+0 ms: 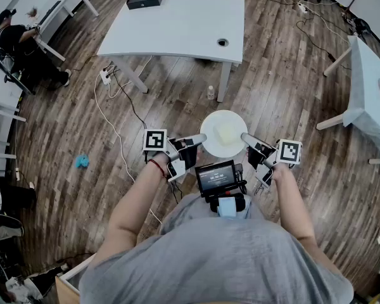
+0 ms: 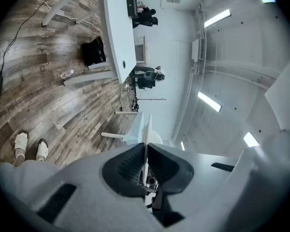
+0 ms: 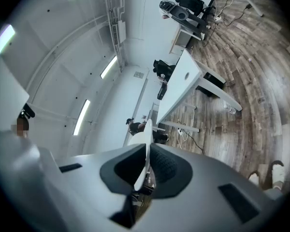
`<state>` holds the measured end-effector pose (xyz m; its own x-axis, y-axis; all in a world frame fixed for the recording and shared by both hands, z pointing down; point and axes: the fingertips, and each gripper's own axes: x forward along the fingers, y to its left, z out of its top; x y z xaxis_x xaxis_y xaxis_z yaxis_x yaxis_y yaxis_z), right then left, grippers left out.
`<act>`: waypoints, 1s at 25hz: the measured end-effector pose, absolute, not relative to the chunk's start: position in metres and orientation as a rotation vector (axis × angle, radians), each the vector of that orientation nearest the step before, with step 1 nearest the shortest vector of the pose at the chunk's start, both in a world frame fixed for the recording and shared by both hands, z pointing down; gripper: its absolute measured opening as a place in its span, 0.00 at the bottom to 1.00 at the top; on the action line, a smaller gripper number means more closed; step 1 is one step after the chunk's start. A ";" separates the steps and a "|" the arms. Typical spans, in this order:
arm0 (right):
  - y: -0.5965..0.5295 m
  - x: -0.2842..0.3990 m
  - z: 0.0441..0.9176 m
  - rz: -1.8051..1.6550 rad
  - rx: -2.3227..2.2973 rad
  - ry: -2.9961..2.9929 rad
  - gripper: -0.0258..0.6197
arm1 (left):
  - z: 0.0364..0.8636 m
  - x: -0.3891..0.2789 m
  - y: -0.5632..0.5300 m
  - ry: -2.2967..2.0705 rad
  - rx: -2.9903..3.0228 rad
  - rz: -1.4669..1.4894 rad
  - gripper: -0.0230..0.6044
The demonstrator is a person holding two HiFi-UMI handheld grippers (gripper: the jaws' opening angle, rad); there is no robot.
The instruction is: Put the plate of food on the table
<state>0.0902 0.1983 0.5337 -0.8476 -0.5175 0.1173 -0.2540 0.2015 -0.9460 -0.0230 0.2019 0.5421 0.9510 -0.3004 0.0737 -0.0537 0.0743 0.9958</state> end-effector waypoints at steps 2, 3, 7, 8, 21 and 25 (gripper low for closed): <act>0.198 0.090 0.534 -1.701 -0.743 2.250 0.11 | 0.542 -0.024 0.201 -0.295 1.487 -0.199 0.08; 0.197 0.090 0.534 -1.701 -0.744 2.250 0.11 | 0.542 -0.025 0.200 -0.295 1.489 -0.201 0.08; 0.196 0.090 0.532 -1.694 -0.744 2.249 0.11 | 0.540 -0.024 0.199 -0.289 1.506 -0.201 0.08; 0.196 0.090 0.532 -1.691 -0.743 2.252 0.11 | 0.539 -0.024 0.199 -0.289 1.505 -0.203 0.08; 0.195 0.089 0.526 -1.659 -0.719 2.223 0.11 | 0.536 -0.025 0.199 -0.290 1.532 -0.217 0.08; 0.194 0.089 0.526 -1.663 -0.724 2.210 0.11 | 0.536 -0.025 0.197 -0.288 1.535 -0.219 0.08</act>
<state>0.0894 0.1945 0.5262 -0.8345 -0.5462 0.0732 -0.2216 0.2109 -0.9521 -0.0248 0.1968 0.5360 0.9471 -0.3174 0.0468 -0.0402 0.0273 0.9988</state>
